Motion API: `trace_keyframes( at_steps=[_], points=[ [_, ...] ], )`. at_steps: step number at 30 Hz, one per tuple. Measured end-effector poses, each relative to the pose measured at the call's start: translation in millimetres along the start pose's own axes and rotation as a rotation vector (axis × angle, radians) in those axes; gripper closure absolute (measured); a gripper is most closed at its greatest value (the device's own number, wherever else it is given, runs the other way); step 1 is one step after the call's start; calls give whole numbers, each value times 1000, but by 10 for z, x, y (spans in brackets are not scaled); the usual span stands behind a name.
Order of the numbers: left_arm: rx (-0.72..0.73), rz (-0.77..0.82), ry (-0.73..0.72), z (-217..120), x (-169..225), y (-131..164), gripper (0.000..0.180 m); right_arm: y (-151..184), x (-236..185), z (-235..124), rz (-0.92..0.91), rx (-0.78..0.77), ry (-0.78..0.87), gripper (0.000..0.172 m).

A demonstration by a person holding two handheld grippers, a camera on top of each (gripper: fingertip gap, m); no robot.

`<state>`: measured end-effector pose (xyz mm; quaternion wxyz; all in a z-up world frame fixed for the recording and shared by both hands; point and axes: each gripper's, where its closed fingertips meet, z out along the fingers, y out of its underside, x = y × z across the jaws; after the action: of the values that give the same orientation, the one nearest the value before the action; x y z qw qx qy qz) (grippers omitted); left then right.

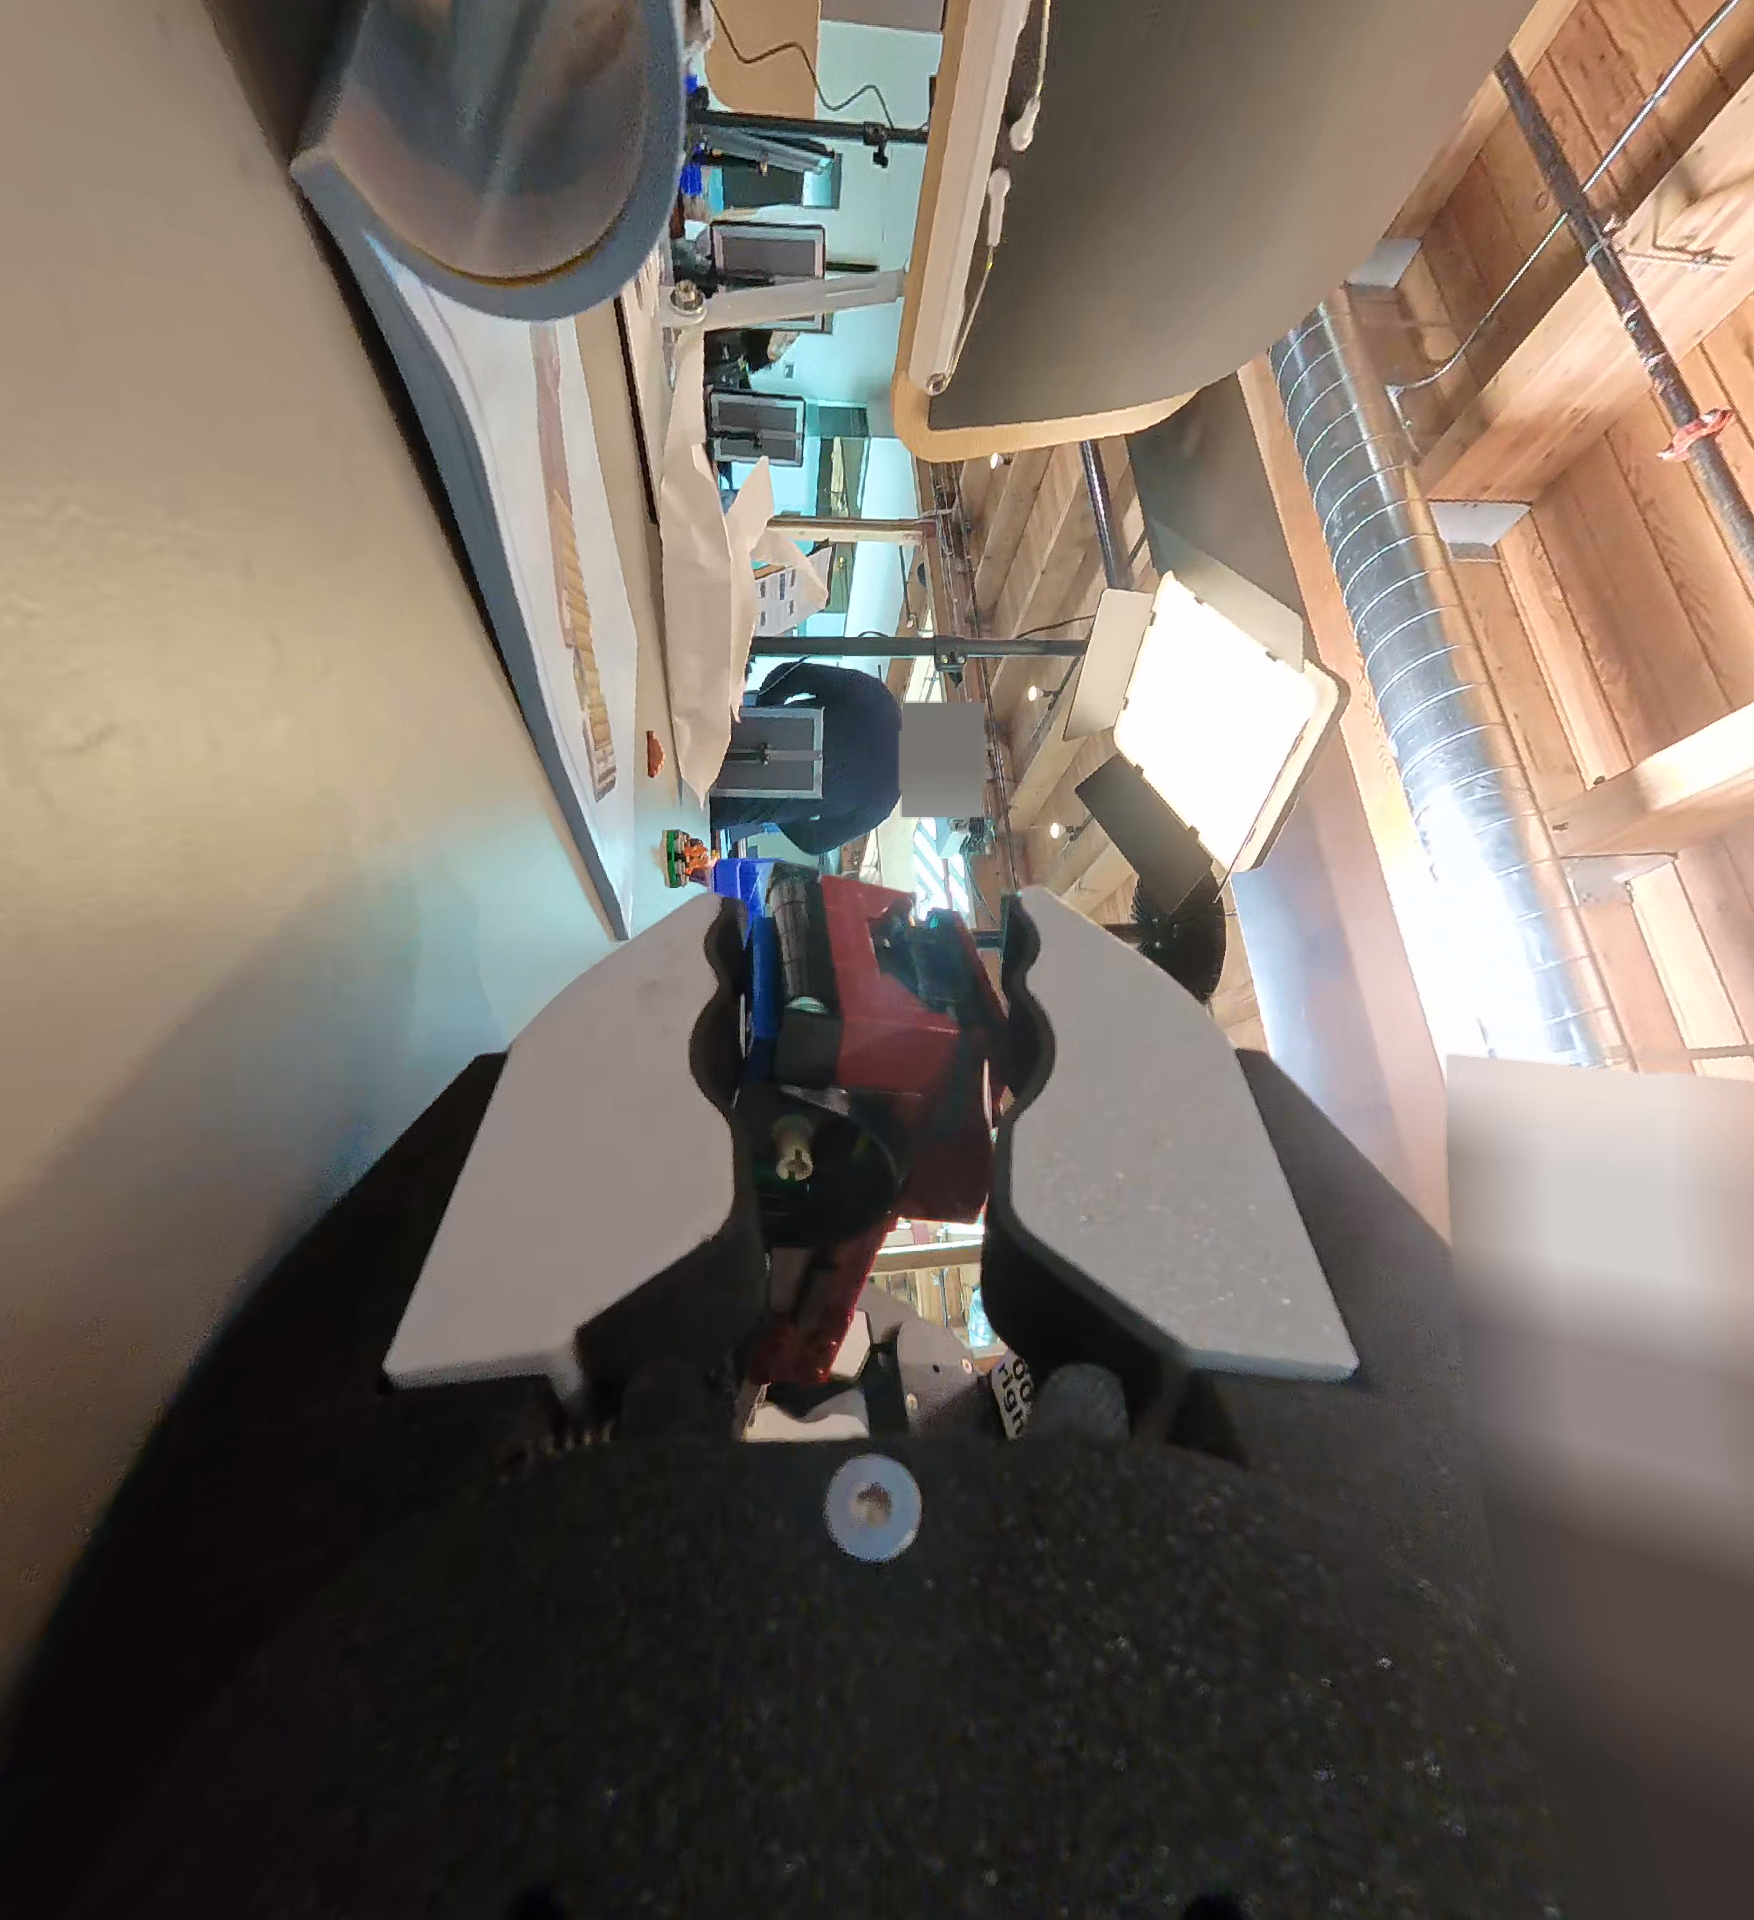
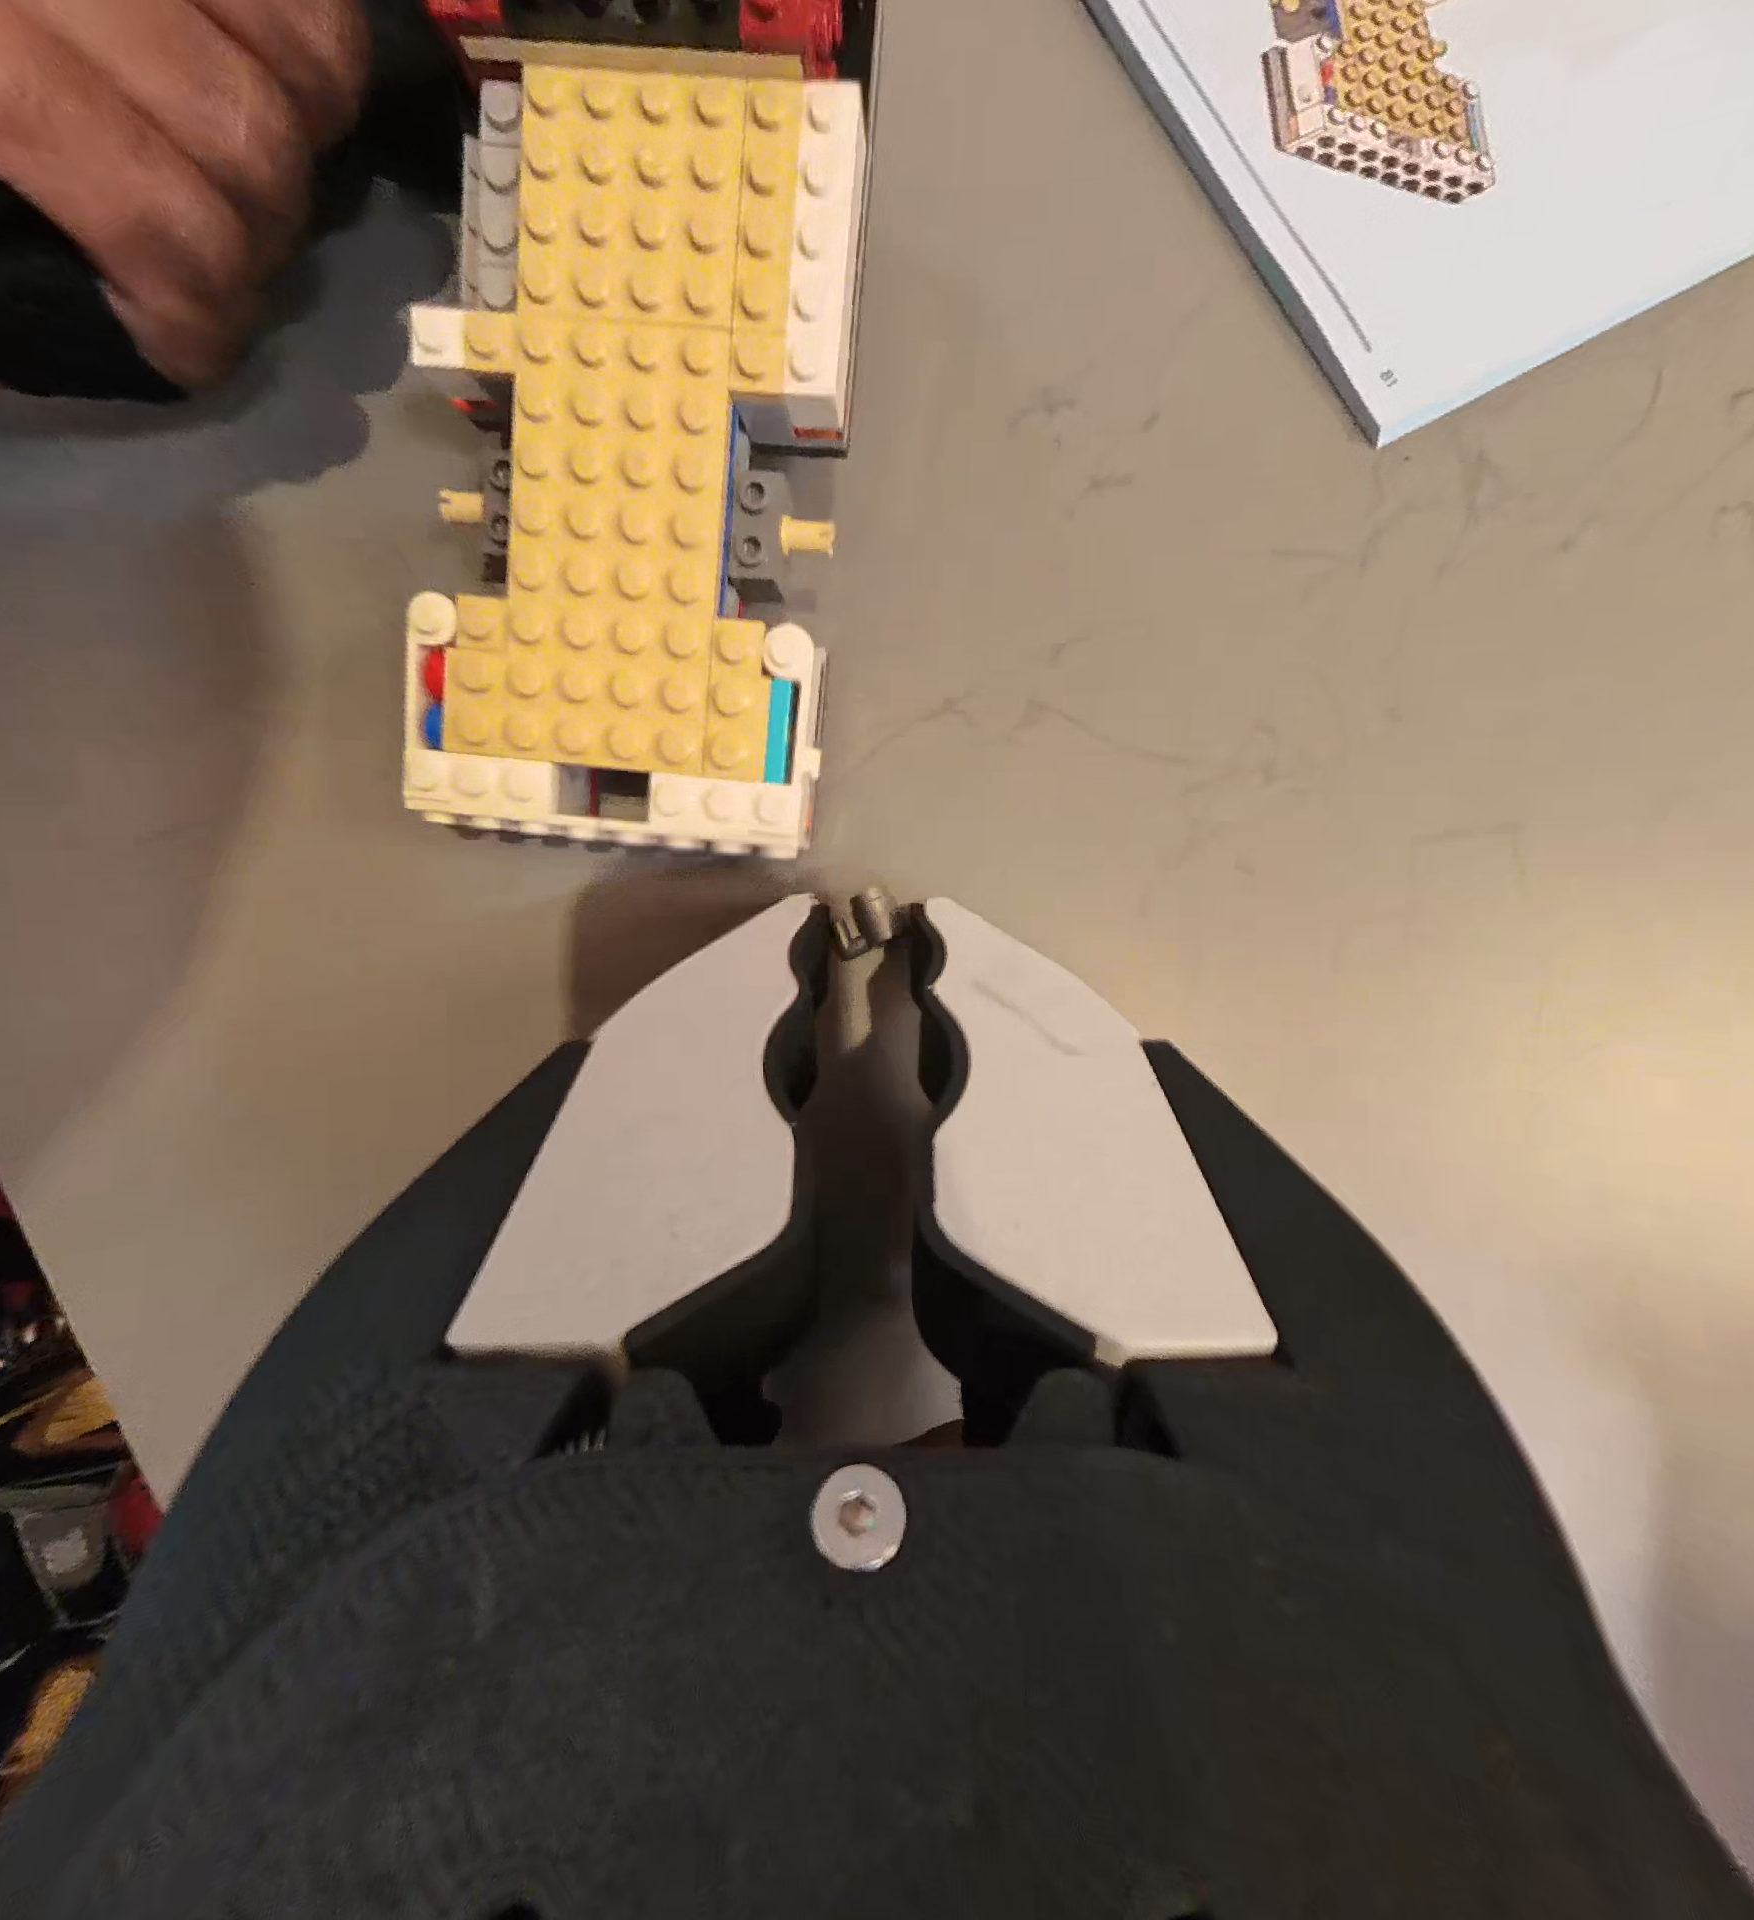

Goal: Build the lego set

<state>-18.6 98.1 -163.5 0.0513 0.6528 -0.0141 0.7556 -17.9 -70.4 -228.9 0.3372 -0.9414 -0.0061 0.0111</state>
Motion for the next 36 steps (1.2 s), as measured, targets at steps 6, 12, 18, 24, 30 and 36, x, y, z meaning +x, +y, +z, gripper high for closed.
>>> trace_keyframes(
  at_steps=[6, 12, 18, 24, 30, 36],
  points=[
    [-46, -12, -15, 25, -25, 95, 133, -44, 52, -26, -82, -28, -36, 158],
    [-58, -4, -10, 47, -28, 190, 133, -481, -12, -153, -190, 40, -121, 158],
    [-63, 0, -4, 30, -19, 208, 133, -314, 115, 104, -352, -113, -122, 158],
    [-85, 2, 12, 29, -2, 225, 133, -251, 156, 34, -153, -21, -174, 148],
    [-131, 4, 11, 87, -13, 321, 133, -133, 194, -98, 54, 42, -82, 148],
    [-156, 1, 13, 114, -16, 370, 133, -114, 316, -90, 10, 50, -56, 150]
  ],
)
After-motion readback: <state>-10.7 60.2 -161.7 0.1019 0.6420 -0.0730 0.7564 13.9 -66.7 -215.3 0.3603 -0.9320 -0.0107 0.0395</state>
